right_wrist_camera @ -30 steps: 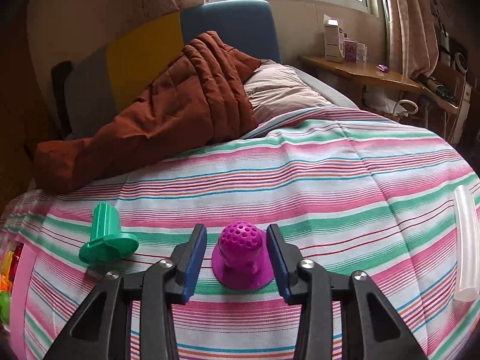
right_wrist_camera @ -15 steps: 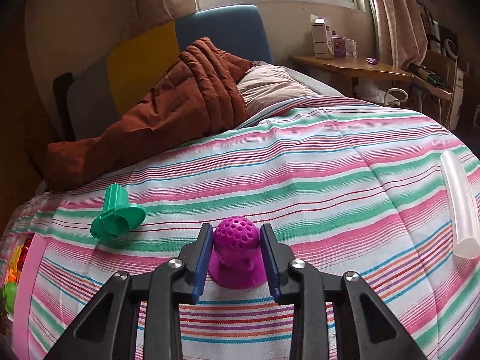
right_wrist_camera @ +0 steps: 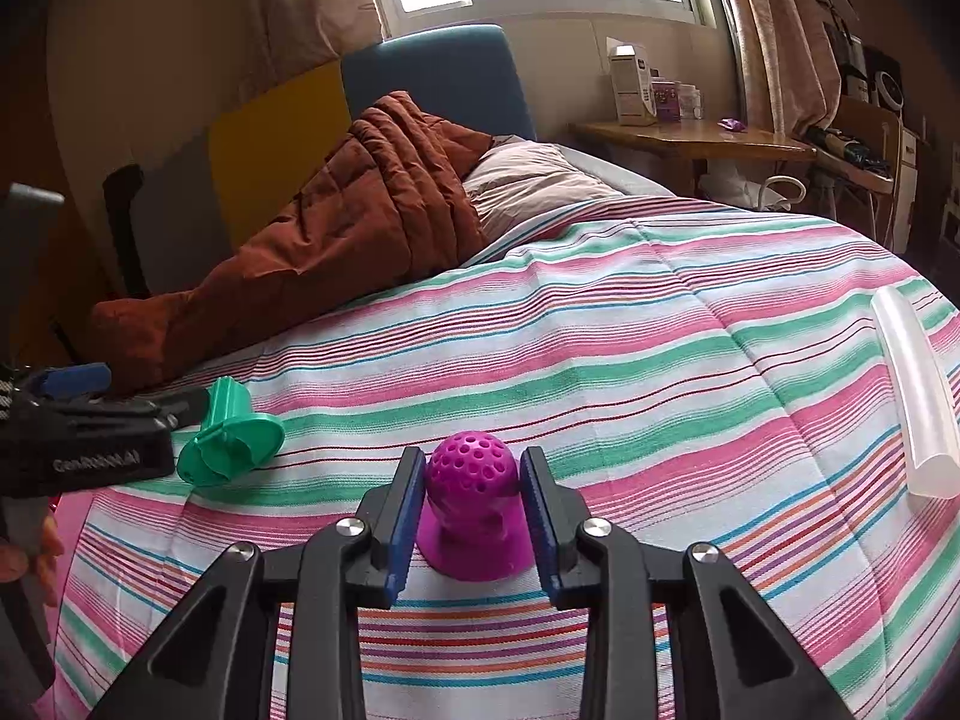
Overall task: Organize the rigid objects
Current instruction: 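Move the left tool to the green cup-shaped piece while the right tool holds the magenta piece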
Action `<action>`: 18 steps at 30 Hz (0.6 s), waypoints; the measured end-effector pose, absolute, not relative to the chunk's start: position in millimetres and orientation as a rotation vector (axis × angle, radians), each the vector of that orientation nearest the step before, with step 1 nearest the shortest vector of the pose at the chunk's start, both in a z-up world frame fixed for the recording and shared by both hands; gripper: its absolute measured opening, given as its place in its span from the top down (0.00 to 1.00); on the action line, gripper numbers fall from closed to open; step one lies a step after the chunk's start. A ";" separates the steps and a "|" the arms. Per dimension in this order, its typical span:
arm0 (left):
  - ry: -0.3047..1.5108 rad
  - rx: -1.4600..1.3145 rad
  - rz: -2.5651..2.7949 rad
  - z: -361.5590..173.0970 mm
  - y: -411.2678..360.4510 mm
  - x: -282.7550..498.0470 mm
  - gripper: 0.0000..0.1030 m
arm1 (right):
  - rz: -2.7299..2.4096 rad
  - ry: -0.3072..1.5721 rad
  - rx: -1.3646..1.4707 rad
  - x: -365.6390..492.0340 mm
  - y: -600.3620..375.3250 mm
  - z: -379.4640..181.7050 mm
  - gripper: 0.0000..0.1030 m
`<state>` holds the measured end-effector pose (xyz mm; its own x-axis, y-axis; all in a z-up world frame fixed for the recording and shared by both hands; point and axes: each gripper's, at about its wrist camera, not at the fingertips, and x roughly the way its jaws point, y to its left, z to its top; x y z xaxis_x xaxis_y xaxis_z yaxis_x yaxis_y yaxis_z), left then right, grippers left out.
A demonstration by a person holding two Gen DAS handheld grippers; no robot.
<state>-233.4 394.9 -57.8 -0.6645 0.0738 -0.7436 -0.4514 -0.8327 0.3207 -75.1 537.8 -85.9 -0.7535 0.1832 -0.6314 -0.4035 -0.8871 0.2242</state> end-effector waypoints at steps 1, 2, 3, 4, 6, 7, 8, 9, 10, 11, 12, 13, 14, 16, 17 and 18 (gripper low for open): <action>0.690 -1.070 2.520 -58.1 394.1 -229.4 0.01 | 2.628 0.512 -0.889 -74.4 538.7 -86.0 0.69; 0.693 -1.067 2.516 -59.8 394.6 -225.4 0.01 | 2.625 0.521 -0.881 -73.2 539.6 -85.9 0.69; 0.709 -1.066 2.504 -62.5 395.1 -220.8 0.01 | 2.620 0.528 -0.873 -72.1 540.6 -86.0 0.69; 0.723 -1.062 2.489 -66.0 395.6 -215.8 0.01 | 2.619 0.538 -0.870 -71.5 541.7 -86.5 0.69; 0.734 -1.048 2.470 -72.6 393.6 -203.6 0.02 | 2.620 0.549 -0.869 -71.5 543.3 -86.8 0.69; 0.735 -1.043 2.460 -76.4 391.7 -198.2 0.02 | 2.619 0.550 -0.865 -70.9 543.5 -86.7 0.69; 0.738 -1.050 2.449 -80.5 390.0 -194.5 0.03 | 2.620 0.553 -0.864 -70.8 543.7 -86.8 0.69; 0.719 -1.045 2.447 -81.5 387.1 -191.3 0.07 | 2.619 0.554 -0.864 -70.8 544.0 -86.8 0.69; 0.666 -1.020 2.450 -78.5 383.7 -188.7 0.13 | 2.616 0.553 -0.862 -70.5 543.8 -86.8 0.69; 0.605 -0.984 2.456 -72.6 379.8 -187.1 0.12 | 2.615 0.553 -0.860 -70.3 544.0 -86.7 0.69; 0.574 -0.949 2.482 -65.9 377.7 -187.2 0.12 | 2.615 0.556 -0.860 -70.4 544.3 -86.9 0.69; 0.565 -0.925 2.519 -59.8 377.2 -189.2 0.11 | 2.614 0.559 -0.860 -70.5 544.6 -87.2 0.69; 0.557 -0.912 2.559 -53.9 377.4 -194.2 0.07 | 2.613 0.558 -0.857 -70.3 544.4 -87.1 0.69; 0.549 -0.914 2.619 -45.4 380.3 -209.0 0.03 | 2.611 0.559 -0.855 -70.1 544.5 -87.3 0.69; 0.565 -0.920 2.636 -43.7 383.4 -217.0 0.03 | 2.611 0.560 -0.854 -69.9 544.6 -87.3 0.69; 0.605 -0.934 2.635 -44.6 388.0 -224.2 0.03 | 2.610 0.560 -0.850 -69.6 544.5 -87.4 0.69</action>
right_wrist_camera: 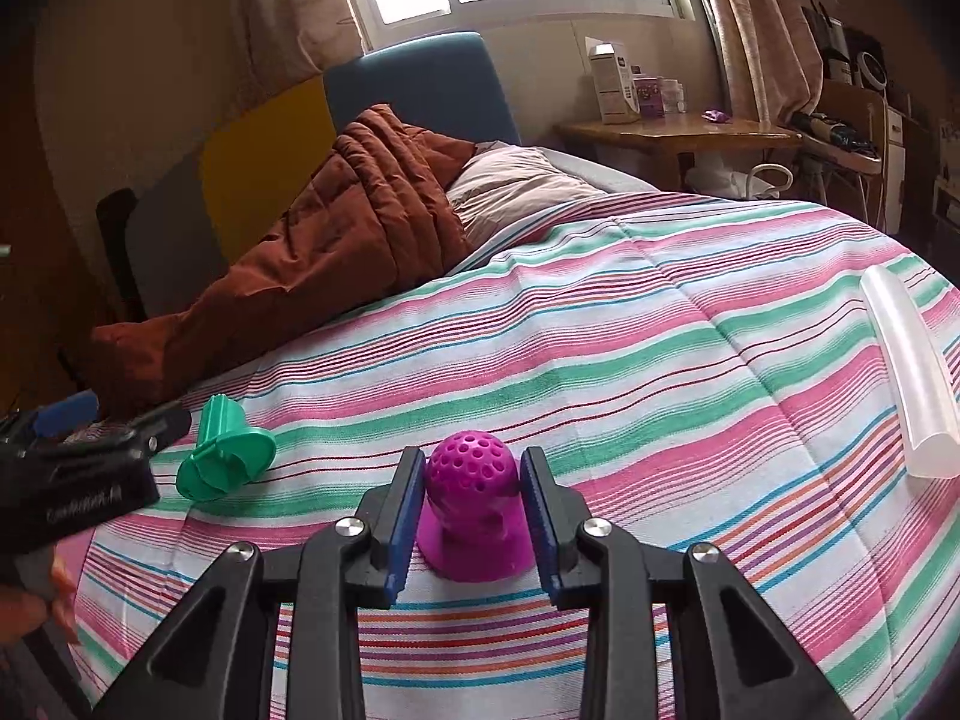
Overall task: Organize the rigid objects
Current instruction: 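Move the left tool to the green cup-shaped piece while the right tool holds the magenta piece, then close the left tool around the green piece and lift it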
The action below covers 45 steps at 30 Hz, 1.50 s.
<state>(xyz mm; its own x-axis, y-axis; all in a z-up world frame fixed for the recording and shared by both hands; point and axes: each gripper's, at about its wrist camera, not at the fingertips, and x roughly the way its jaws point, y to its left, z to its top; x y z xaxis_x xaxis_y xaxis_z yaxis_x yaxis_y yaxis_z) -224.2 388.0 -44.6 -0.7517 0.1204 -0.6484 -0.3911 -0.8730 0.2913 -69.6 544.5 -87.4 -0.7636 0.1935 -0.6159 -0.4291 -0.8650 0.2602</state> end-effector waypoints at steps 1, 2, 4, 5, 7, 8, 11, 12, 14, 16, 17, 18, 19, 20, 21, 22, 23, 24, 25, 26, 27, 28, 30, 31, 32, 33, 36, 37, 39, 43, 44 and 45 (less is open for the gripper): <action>0.663 -0.955 2.619 -48.3 393.2 -230.3 0.03 | 2.610 0.563 -0.848 -69.4 544.9 -87.7 0.69; 0.723 -0.968 2.597 -53.2 398.5 -232.9 0.03 | 2.610 0.569 -0.849 -69.6 545.5 -88.2 0.68; 0.787 -0.941 2.555 -59.3 401.6 -228.6 0.03 | 2.607 0.578 -0.847 -68.8 546.9 -88.8 0.68; 0.783 -0.910 2.551 -59.6 398.5 -222.4 0.03 | 2.608 0.583 -0.845 -68.3 547.4 -89.1 0.68; 0.729 -0.928 2.521 -61.5 394.1 -214.0 0.03 | 2.605 0.592 -0.842 -67.8 548.6 -89.3 0.68; 0.696 -0.946 2.493 -63.8 392.5 -209.7 0.03 | 2.603 0.595 -0.839 -67.3 549.0 -89.2 0.68; 0.703 -0.968 2.440 -75.7 389.8 -191.9 0.03 | 2.600 0.606 -0.831 -65.4 550.8 -89.5 0.68; 0.695 -0.960 2.430 -78.3 387.0 -186.1 0.03 | 2.597 0.610 -0.827 -64.5 551.4 -89.5 0.68; 0.670 -0.936 2.429 -79.7 380.1 -175.2 0.03 | 2.596 0.623 -0.826 -64.0 553.0 -90.1 0.68; 0.600 -0.922 2.432 -77.9 371.5 -166.8 0.03 | 2.593 0.624 -0.823 -63.7 553.4 -90.1 0.68; 0.560 -0.919 2.436 -76.6 366.7 -162.9 0.03 | 2.592 0.623 -0.824 -64.0 553.3 -90.1 0.68; 0.527 -0.916 2.441 -75.2 363.1 -159.6 0.03 | 2.591 0.621 -0.826 -64.3 553.0 -90.1 0.68; 0.501 -0.912 2.446 -73.9 360.6 -157.4 0.03 | 2.591 0.618 -0.827 -64.6 552.7 -89.9 0.68; 0.482 -0.911 2.449 -72.5 359.5 -156.4 0.03 | 2.591 0.616 -0.827 -64.6 552.5 -89.7 0.68; 0.459 -0.916 2.444 -71.2 359.9 -157.3 0.03 | 2.590 0.615 -0.828 -64.7 552.2 -89.6 0.68; 0.436 -0.924 2.437 -69.9 361.2 -158.8 0.03 | 2.590 0.614 -0.828 -64.9 552.1 -89.5 0.68; 0.423 -0.931 2.435 -68.5 363.5 -160.8 0.03 | 2.588 0.613 -0.828 -64.9 552.0 -89.2 0.68; 0.415 -0.936 2.439 -66.9 366.3 -163.5 0.03 | 2.587 0.612 -0.827 -64.5 552.0 -89.3 0.68; 0.402 -0.948 2.442 -65.8 369.2 -168.2 0.03 | 2.586 0.612 -0.827 -64.4 551.9 -89.3 0.68; 0.382 -0.961 2.443 -64.7 371.9 -172.9 0.03 | 2.586 0.611 -0.827 -64.6 552.0 -89.2 0.68; 0.366 -0.970 2.442 -63.7 374.6 -177.8 0.03 | 2.586 0.609 -0.827 -64.6 552.2 -89.3 0.68; 0.359 -0.977 2.439 -63.2 377.8 -181.7 0.03 | 2.584 0.605 -0.827 -64.9 551.9 -89.3 0.68; 0.358 -0.996 2.410 -63.7 384.9 -188.7 0.14 | 2.583 0.601 -0.830 -65.4 552.0 -89.5 0.68; 0.358 -1.011 2.383 -64.5 389.2 -192.0 0.24 | 2.583 0.599 -0.830 -65.4 552.0 -89.6 0.68; 0.369 -1.023 2.365 -65.4 393.3 -193.9 0.32 | 2.583 0.598 -0.830 -65.4 552.0 -89.6 0.68; 0.381 -1.028 2.356 -66.1 396.4 -194.9 0.33 | 2.583 0.598 -0.830 -65.2 552.3 -89.9 0.68; 0.376 -1.017 2.354 -65.9 399.9 -196.7 0.33 | 2.583 0.599 -0.829 -64.9 552.1 -89.8 0.68; 0.370 -1.017 2.353 -66.2 400.2 -197.4 0.34 | 2.584 0.601 -0.828 -64.8 552.3 -90.1 0.68; 0.355 -1.020 2.341 -67.6 400.6 -198.0 0.38 | 2.584 0.600 -0.828 -65.2 551.7 -89.8 0.68; 0.395 -1.052 2.316 -75.4 404.5 -199.3 0.61 | 2.581 0.594 -0.833 -65.7 550.6 -90.1 0.67; 0.377 -1.065 2.308 -77.1 403.0 -200.3 0.66 | 2.581 0.591 -0.833 -65.8 550.1 -90.0 0.67; 0.356 -1.071 2.306 -78.1 400.9 -200.9 0.66 | 2.580 0.589 -0.834 -66.0 549.9 -89.9 0.67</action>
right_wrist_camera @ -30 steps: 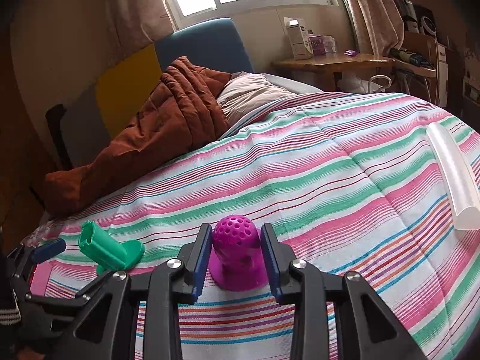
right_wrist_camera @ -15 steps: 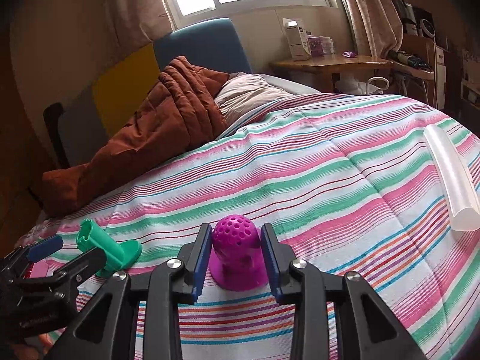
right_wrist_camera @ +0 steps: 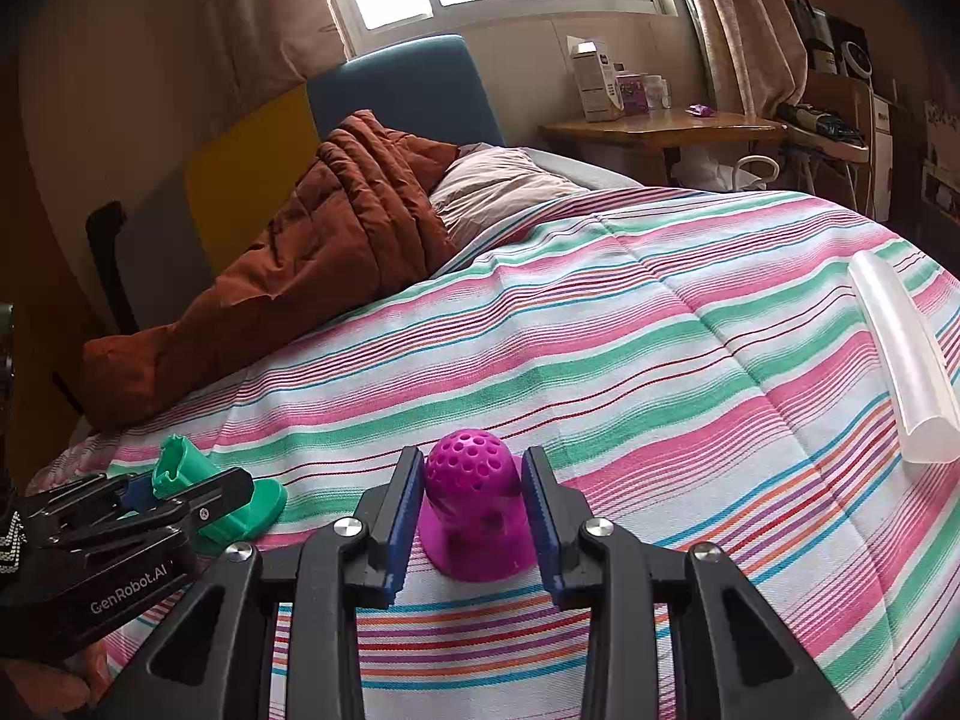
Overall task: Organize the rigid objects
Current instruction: 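Close the left tool around the green piece and lift it, then carry the green piece into the tray and open the left tool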
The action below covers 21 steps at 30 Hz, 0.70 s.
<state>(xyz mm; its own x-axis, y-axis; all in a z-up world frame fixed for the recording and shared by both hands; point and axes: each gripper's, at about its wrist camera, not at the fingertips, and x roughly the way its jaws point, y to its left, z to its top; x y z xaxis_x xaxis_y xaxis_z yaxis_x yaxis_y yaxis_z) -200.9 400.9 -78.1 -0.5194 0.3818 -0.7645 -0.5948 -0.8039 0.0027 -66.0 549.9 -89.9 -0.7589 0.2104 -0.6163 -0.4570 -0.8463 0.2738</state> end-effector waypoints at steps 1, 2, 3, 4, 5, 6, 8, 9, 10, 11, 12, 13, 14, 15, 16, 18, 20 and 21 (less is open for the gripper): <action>0.343 -1.070 2.306 -78.1 398.9 -200.8 0.66 | 2.580 0.588 -0.834 -66.0 549.8 -89.9 0.67; 0.338 -1.066 2.308 -77.7 397.5 -200.1 0.68 | 2.580 0.588 -0.834 -66.0 549.9 -89.9 0.67; 0.342 -1.058 2.307 -77.2 396.7 -198.7 0.70 | 2.580 0.586 -0.834 -66.1 549.6 -89.9 0.67; 0.353 -1.049 2.303 -76.7 396.6 -196.8 0.70 | 2.579 0.585 -0.834 -66.0 549.6 -89.8 0.67; 0.365 -1.039 2.298 -76.1 396.2 -194.6 0.71 | 2.579 0.582 -0.834 -66.0 549.4 -89.8 0.67; 0.371 -1.029 2.293 -75.4 395.6 -192.4 0.71 | 2.578 0.579 -0.835 -66.4 549.2 -89.8 0.67; 0.361 -1.019 2.280 -73.4 392.7 -188.5 0.71 | 2.577 0.572 -0.836 -66.4 548.6 -89.5 0.67; 0.352 -1.016 2.280 -72.1 390.8 -186.5 0.71 | 2.576 0.570 -0.837 -66.5 548.4 -89.5 0.67; 0.341 -1.015 2.279 -70.6 388.7 -184.6 0.71 | 2.576 0.568 -0.837 -66.6 548.2 -89.3 0.68; 0.325 -1.016 2.276 -68.8 386.3 -182.6 0.71 | 2.575 0.564 -0.837 -67.0 547.7 -89.3 0.68; 0.310 -1.014 2.276 -66.8 383.5 -180.0 0.71 | 2.574 0.560 -0.838 -67.2 547.3 -89.2 0.68; 0.300 -1.011 2.278 -64.7 381.0 -177.2 0.71 | 2.574 0.557 -0.839 -67.1 546.7 -89.2 0.68; 0.294 -1.008 2.282 -62.4 378.1 -174.0 0.71 | 2.573 0.554 -0.839 -67.3 546.5 -89.0 0.68; 0.287 -1.004 2.287 -60.0 374.9 -170.6 0.71 | 2.572 0.552 -0.840 -67.4 546.3 -89.0 0.68; 0.277 -1.002 2.290 -57.8 371.1 -166.8 0.71 | 2.572 0.550 -0.841 -67.6 546.1 -89.0 0.68; 0.257 -1.000 2.293 -52.7 363.1 -158.7 0.71 | 2.568 0.540 -0.843 -68.3 544.8 -88.9 0.68; 0.224 -0.999 2.295 -47.2 353.9 -149.2 0.71 | 2.562 0.521 -0.849 -69.8 542.6 -88.3 0.68; 0.206 -1.001 2.291 -44.5 349.1 -143.3 0.71 | 2.559 0.508 -0.852 -70.7 541.3 -88.0 0.68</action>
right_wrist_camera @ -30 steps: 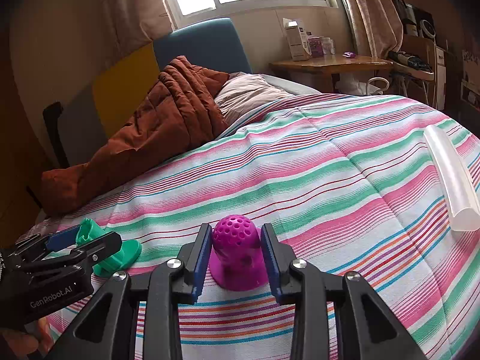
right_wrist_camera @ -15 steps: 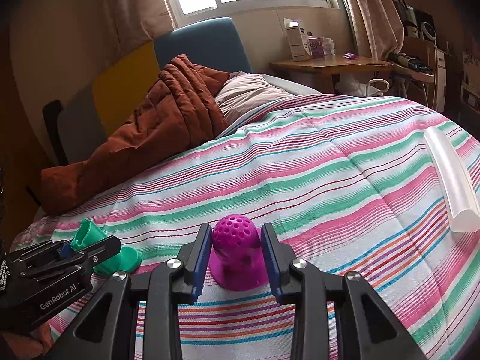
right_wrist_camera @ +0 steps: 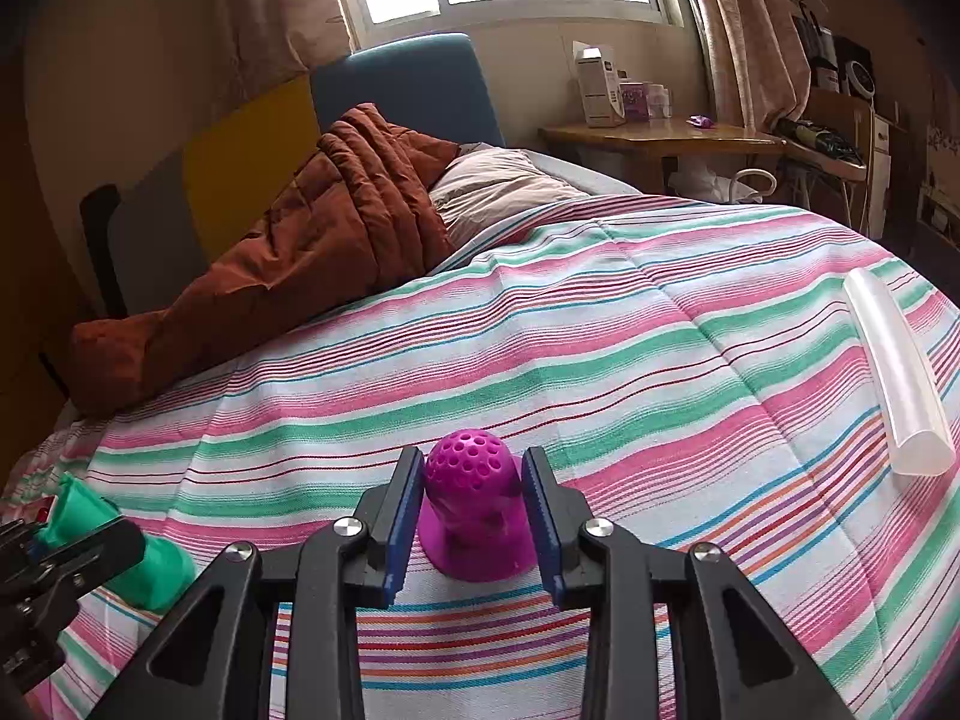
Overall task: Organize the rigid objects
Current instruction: 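Carry the green piece into the tray and open the left tool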
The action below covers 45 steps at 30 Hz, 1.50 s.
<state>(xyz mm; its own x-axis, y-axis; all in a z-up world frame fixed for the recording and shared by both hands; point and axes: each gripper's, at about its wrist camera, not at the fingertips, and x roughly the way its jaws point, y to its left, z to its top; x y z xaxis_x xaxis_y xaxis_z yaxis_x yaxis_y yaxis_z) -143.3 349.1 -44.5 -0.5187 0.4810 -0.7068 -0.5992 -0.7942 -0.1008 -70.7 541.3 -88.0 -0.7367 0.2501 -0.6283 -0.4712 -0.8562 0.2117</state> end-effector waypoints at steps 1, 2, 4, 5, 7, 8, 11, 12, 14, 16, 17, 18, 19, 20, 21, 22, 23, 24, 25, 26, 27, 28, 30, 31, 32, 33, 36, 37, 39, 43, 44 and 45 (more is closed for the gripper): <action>0.193 -1.003 2.288 -41.9 344.5 -137.8 0.71 | 2.556 0.494 -0.857 -71.7 539.8 -87.7 0.68; 0.180 -1.002 2.292 -39.3 339.3 -131.8 0.71 | 2.556 0.478 -0.861 -72.7 538.4 -87.4 0.68; 0.155 -1.005 2.284 -35.1 329.4 -119.3 0.71 | 2.558 0.441 -0.870 -74.7 534.1 -86.2 0.69; 0.150 -0.998 2.284 -32.8 324.3 -111.3 0.71 | 2.562 0.419 -0.873 -75.8 531.3 -85.3 0.69; 0.157 -0.989 2.281 -29.1 314.5 -96.0 0.71 | 2.573 0.371 -0.869 -76.8 524.6 -83.0 0.70; 0.158 -0.981 2.278 -26.9 308.9 -88.6 0.71 | 2.580 0.345 -0.863 -76.9 520.8 -81.5 0.70; 0.156 -0.967 2.267 -19.5 293.0 -71.6 0.71 | 2.598 0.274 -0.859 -78.0 510.1 -78.0 0.70; 0.153 -0.960 2.267 -16.5 286.9 -67.0 0.71 | 2.602 0.256 -0.864 -78.3 507.2 -77.4 0.70; 0.139 -0.948 2.265 -10.5 273.2 -59.1 0.71 | 2.606 0.227 -0.866 -78.8 502.9 -76.2 0.70; 0.125 -0.924 2.277 -3.7 257.5 -52.1 0.71 | 2.607 0.213 -0.868 -78.7 500.5 -75.6 0.70; 0.116 -0.914 2.283 -0.8 248.8 -48.9 0.71 | 2.604 0.207 -0.871 -78.4 499.4 -75.7 0.70; 0.106 -0.912 2.287 1.1 240.5 -46.4 0.71 | 2.601 0.202 -0.874 -78.0 498.5 -75.7 0.70; 0.095 -0.911 2.292 2.5 232.2 -45.0 0.71 | 2.600 0.198 -0.876 -77.5 497.6 -75.5 0.70; 0.091 -0.908 2.302 3.4 223.3 -43.1 0.71 | 2.601 0.194 -0.879 -76.9 496.6 -75.3 0.70; 0.089 -0.906 2.314 4.1 214.6 -41.7 0.71 | 2.603 0.189 -0.883 -76.1 495.5 -75.2 0.70; 0.081 -0.904 2.324 4.6 205.8 -40.9 0.71 | 2.605 0.182 -0.885 -75.1 493.8 -75.0 0.70; 0.070 -0.905 2.335 4.9 196.1 -39.6 0.71 | 2.607 0.175 -0.888 -73.5 491.9 -74.7 0.70; 0.057 -0.905 2.346 5.6 187.1 -38.8 0.71 | 2.611 0.167 -0.891 -72.7 489.7 -74.4 0.70; 0.045 -0.907 2.357 5.4 177.5 -38.0 0.71 | 2.615 0.157 -0.894 -71.8 487.3 -74.2 0.70; 0.031 -0.911 2.368 4.7 168.1 -37.6 0.71 | 2.619 0.145 -0.900 -71.1 484.8 -74.1 0.70; 0.012 -0.917 2.377 4.0 158.7 -37.9 0.71 | 2.621 0.132 -0.907 -70.9 482.4 -74.2 0.70; -0.007 -0.923 2.388 3.0 148.0 -37.6 0.71 | 2.623 0.118 -0.915 -71.0 479.7 -74.3 0.70; -0.033 -0.938 2.412 0.5 127.4 -36.6 0.71 | 2.622 0.086 -0.925 -70.7 474.0 -74.8 0.70; -0.046 -0.943 2.426 -0.9 117.0 -35.3 0.71 | 2.622 0.070 -0.928 -70.5 471.1 -74.8 0.70; -0.057 -0.950 2.441 -1.8 106.7 -34.8 0.71 | 2.624 0.055 -0.931 -70.2 468.2 -74.8 0.70; -0.067 -0.956 2.456 -2.7 96.9 -34.6 0.71 | 2.626 0.041 -0.934 -70.1 465.6 -74.9 0.70; -0.107 -0.960 2.504 -5.7 69.4 -33.5 0.71 | 2.630 0.010 -0.951 -69.2 459.1 -75.5 0.70; -0.114 -0.966 2.517 -7.5 62.0 -33.5 0.71 | 2.631 0.004 -0.957 -69.1 457.5 -75.8 0.70; -0.119 -0.975 2.545 -12.0 47.9 -33.7 0.71 | 2.633 0.000 -0.965 -68.4 455.1 -75.7 0.70; -0.127 -1.013 2.563 -24.2 29.0 -36.8 0.71 | 2.647 0.007 -0.954 -60.7 449.9 -73.9 0.70; -0.130 -1.023 2.560 -27.0 26.5 -38.3 0.70 | 2.650 0.009 -0.951 -58.8 448.5 -73.4 0.70; -0.129 -1.029 2.561 -29.1 24.5 -40.1 0.70 | 2.651 0.012 -0.950 -57.1 447.4 -73.2 0.70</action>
<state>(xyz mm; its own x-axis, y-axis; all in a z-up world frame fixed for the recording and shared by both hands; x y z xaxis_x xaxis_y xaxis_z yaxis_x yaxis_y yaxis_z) -40.1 24.5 -29.1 -0.6616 0.3760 -0.6488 -0.3088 -0.9251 -0.2212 -57.1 447.4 -73.2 -0.7259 0.2984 -0.6197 -0.3039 -0.9474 -0.1002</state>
